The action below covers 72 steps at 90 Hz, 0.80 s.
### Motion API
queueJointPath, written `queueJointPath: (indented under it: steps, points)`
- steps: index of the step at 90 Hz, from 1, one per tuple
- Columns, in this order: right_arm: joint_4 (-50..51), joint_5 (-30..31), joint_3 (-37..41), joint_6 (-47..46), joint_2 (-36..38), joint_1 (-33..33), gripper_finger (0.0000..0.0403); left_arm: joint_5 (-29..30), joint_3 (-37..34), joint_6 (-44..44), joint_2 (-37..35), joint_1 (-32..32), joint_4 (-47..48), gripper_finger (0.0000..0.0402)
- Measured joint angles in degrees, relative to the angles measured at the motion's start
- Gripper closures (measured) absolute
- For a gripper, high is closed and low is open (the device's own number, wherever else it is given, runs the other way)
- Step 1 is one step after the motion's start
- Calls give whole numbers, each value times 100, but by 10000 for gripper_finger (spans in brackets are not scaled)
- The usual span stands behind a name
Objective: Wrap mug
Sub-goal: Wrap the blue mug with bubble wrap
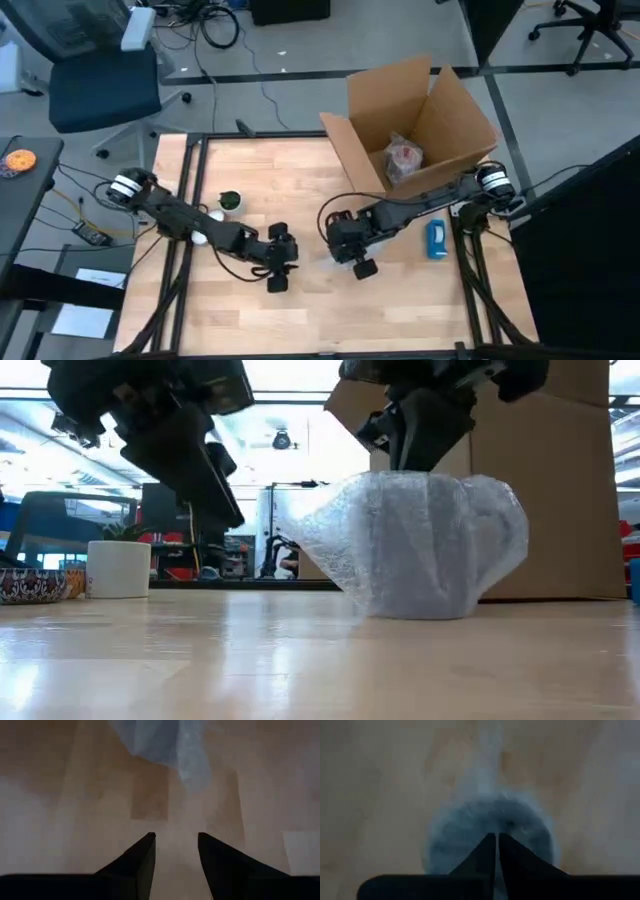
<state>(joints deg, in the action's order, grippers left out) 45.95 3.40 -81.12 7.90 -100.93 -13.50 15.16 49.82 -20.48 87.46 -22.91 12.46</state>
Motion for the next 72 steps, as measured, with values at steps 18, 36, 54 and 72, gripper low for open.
queueJointPath:
  steps: [18,36,54,72]
  points:
    - [-216,74,-9,-257,517,-71,403,101,-2,-4,25,-36,-26,271]
    - [-658,-479,-20,-286,425,-187,403,183,0,10,35,-36,-104,271]
    - [-507,-598,-17,-289,-140,-181,403,181,-2,-73,37,-45,-69,271]
    - [-222,-406,-17,-322,-295,-113,403,181,-2,-76,37,-47,-46,271]
